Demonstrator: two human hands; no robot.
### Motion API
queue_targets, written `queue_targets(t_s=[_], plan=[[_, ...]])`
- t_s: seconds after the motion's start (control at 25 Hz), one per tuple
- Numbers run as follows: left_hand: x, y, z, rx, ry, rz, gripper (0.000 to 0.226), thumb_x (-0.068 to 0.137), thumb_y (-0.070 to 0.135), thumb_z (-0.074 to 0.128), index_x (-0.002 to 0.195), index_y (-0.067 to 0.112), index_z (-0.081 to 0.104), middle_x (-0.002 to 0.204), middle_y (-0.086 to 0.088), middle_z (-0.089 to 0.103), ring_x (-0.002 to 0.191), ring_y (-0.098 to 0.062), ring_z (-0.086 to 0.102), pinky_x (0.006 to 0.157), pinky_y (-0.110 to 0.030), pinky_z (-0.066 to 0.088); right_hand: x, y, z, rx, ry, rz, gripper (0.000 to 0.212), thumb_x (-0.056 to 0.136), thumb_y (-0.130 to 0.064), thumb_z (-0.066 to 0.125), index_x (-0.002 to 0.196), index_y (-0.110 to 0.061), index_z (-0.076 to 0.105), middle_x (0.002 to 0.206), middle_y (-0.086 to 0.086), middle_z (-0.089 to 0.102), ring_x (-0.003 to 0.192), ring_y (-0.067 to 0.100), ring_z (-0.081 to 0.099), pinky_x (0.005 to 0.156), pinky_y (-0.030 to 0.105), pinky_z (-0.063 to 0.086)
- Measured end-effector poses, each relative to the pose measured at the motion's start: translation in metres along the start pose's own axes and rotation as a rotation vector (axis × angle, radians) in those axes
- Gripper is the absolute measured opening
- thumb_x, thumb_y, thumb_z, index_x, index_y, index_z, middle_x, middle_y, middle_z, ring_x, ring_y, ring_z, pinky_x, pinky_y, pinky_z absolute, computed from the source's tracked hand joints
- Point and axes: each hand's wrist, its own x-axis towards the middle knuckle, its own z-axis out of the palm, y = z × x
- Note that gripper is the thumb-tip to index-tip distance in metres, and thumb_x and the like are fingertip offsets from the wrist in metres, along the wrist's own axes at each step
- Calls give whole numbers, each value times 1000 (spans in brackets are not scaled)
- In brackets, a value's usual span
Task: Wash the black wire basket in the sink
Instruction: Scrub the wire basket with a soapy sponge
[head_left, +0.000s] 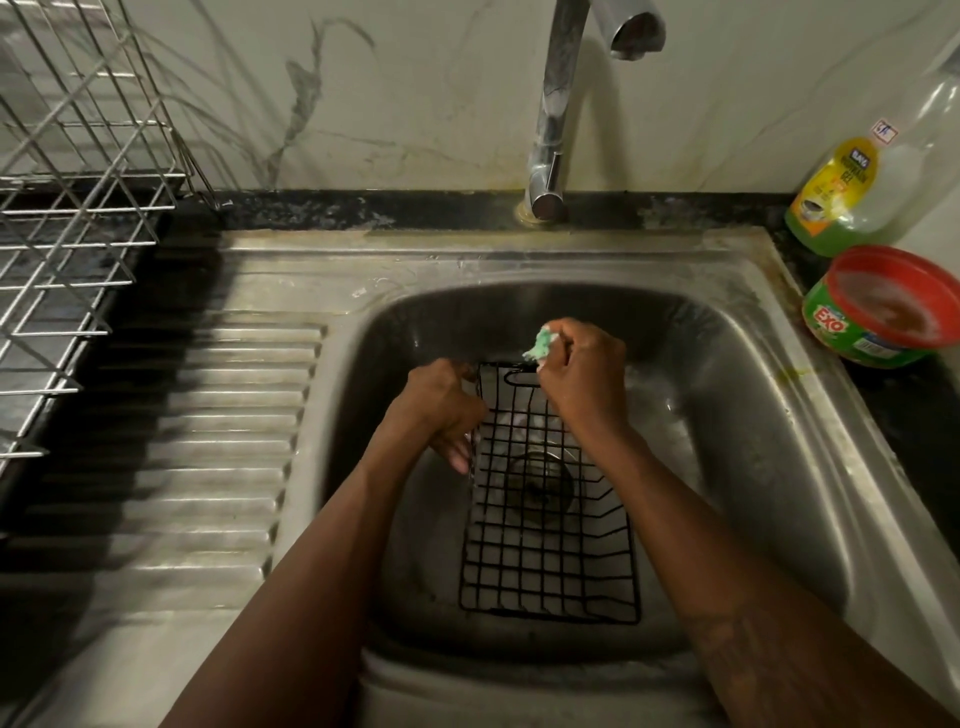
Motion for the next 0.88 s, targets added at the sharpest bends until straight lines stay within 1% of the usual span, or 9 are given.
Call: queue_targets(t_s=[0.08, 0.2, 0.36, 0.48, 0.6, 0.68, 0.76, 0.84, 0.88], plan=[[2, 1, 3, -86, -72, -48, 68, 94, 2, 62, 151, 25, 34, 83, -24, 73, 61, -34, 74, 57, -43, 62, -2, 0, 4, -51, -52, -42, 23, 96, -2, 60, 114, -5, 73, 110, 11, 71, 96, 15, 67, 82, 15, 53], [1, 3, 4, -132, -106, -53, 60, 94, 1, 62, 144, 23, 39, 87, -28, 72, 65, -38, 74, 58, -47, 63, -12, -16, 18, -12, -226, -216, 22, 92, -6, 67, 113, -4, 76, 116, 13, 72, 106, 19, 67, 98, 21, 49], [-6, 5, 2, -133, -133, -36, 59, 94, 1, 61, 142, 25, 36, 90, -28, 71, 67, -38, 75, 62, -47, 63, -11, -21, 29, -96, -287, -397, 15, 88, 1, 69, 96, -6, 79, 98, 13, 74, 87, 23, 70, 78, 31, 59], [2, 1, 4, -177, -103, -52, 64, 90, -5, 62, 139, 29, 38, 96, -29, 68, 63, -38, 74, 54, -44, 61, -7, -13, 14, -299, -153, -311, 26, 86, 3, 69, 105, -13, 75, 93, 7, 71, 82, 21, 67, 64, 26, 51], [8, -1, 3, -199, -96, -71, 60, 90, -4, 62, 135, 28, 38, 98, -29, 68, 64, -40, 74, 58, -45, 61, 4, 7, -11, -350, -103, -34, 40, 88, -4, 73, 126, -15, 68, 109, 10, 71, 99, 24, 68, 78, 31, 58], [8, -1, 5, -179, -109, -61, 62, 90, -3, 62, 137, 29, 36, 97, -27, 70, 65, -38, 74, 60, -44, 62, 9, 11, -14, -348, -112, 24, 25, 91, -6, 71, 114, -14, 74, 105, 11, 70, 96, 25, 67, 75, 30, 56], [6, 1, 6, -161, -119, -52, 71, 90, -3, 62, 145, 30, 32, 96, -28, 70, 65, -37, 75, 60, -43, 62, 0, -5, 3, -367, -233, -130, 15, 94, -3, 64, 93, -12, 76, 92, 9, 66, 85, 23, 65, 67, 29, 51], [4, 1, 6, -121, -130, -39, 76, 90, -2, 66, 150, 27, 28, 98, -28, 70, 67, -34, 76, 63, -42, 63, -13, -30, 21, -298, -420, -243, 17, 98, -11, 56, 91, -12, 72, 89, 9, 65, 82, 24, 63, 69, 34, 50], [3, 0, 6, -113, -130, -43, 76, 89, -1, 68, 150, 26, 29, 97, -27, 71, 68, -33, 76, 64, -42, 63, -17, -37, 28, -286, -409, -288, 18, 100, -19, 53, 92, -13, 69, 88, 9, 65, 80, 24, 62, 68, 38, 49]])
